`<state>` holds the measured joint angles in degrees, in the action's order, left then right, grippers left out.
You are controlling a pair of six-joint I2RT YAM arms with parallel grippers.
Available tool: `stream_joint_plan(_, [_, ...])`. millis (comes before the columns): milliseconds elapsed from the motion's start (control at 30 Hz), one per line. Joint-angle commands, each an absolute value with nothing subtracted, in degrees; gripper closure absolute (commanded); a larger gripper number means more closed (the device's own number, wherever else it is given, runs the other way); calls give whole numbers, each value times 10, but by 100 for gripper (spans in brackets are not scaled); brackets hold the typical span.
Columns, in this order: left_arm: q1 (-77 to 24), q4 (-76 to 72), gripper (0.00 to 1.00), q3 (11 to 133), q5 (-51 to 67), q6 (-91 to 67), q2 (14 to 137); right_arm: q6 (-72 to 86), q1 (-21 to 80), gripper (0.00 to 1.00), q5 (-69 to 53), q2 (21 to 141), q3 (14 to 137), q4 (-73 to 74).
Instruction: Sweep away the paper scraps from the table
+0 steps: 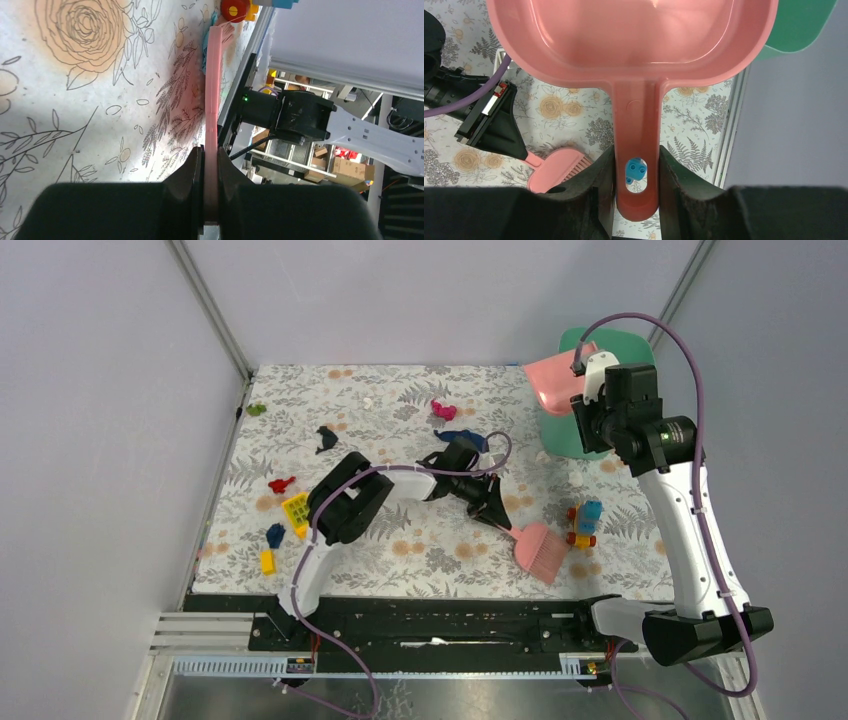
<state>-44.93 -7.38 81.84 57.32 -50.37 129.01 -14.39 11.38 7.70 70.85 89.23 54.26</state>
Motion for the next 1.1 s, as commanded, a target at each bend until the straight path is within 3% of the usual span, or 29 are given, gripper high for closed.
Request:
stream_joint_plan(0, [-443,-65,100,844,524,-511,1279,-152,107,100,90,699,895,548])
stream_joint_plan(333, [-261,155,100,759,426,-339,1115,-251,106,99,-33,700,885,630])
stream_joint_plan(533, [-154,222,100,768,426,-267,1053,-295,107,100,-30,698,882,668])
stream_joint_plan(733, [-199,137,100,813,499,-317,1041,-267,106,100,-28,706,927,679])
stream_joint_plan(1067, [-305,-5,100,928,450,-498,1169,-298,106,100,45,678,957,757])
